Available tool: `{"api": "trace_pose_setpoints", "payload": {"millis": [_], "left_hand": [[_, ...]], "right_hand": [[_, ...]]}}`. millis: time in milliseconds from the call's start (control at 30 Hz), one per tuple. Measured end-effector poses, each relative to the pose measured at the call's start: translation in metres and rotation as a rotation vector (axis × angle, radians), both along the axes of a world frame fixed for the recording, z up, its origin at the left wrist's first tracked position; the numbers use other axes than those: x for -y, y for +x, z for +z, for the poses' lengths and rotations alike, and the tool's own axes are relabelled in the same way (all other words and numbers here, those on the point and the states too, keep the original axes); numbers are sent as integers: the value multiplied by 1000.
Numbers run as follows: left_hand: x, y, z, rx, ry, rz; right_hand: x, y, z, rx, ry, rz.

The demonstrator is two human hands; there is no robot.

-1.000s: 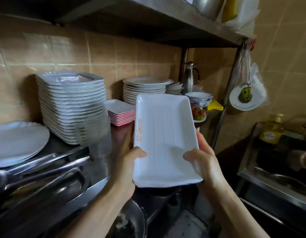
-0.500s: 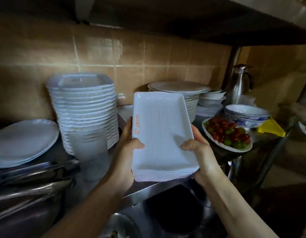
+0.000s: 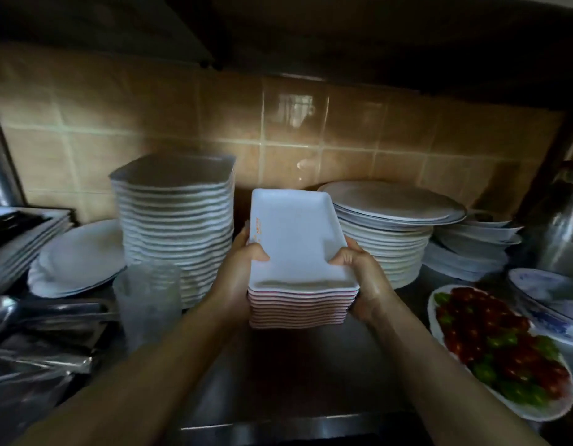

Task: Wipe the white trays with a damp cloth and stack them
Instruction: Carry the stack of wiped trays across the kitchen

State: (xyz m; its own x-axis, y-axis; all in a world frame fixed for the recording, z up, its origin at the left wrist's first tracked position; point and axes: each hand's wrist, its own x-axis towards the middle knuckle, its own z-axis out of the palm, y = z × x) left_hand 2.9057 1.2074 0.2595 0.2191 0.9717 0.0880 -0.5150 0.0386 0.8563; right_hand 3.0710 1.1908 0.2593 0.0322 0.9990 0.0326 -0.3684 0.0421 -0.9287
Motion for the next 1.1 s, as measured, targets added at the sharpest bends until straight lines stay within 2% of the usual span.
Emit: {"api": "trace_pose_setpoints", "payload": {"millis": [267,500,833,1000,1067,1100], "left_hand": [[-35,-7,11,-63,-142,51],[-46,-12,11,-108,-237,42],[-52,-11,17,-145,-350,6],[-51,-8,21,-194,-377,49],[-50,-8,25,-247,-392,61],[-49,-8,26,-270,-399,61]], "right_hand": [[-38,-6,10,-33,-126,-15],[-43,-11,12,12,-263,36],[-43,-4,19,57,-272,60],[-38,-1,29,-24,-226,31],[-28,-3,29,-34,-112,29],[-20,-4,27,71,1,-14]]}}
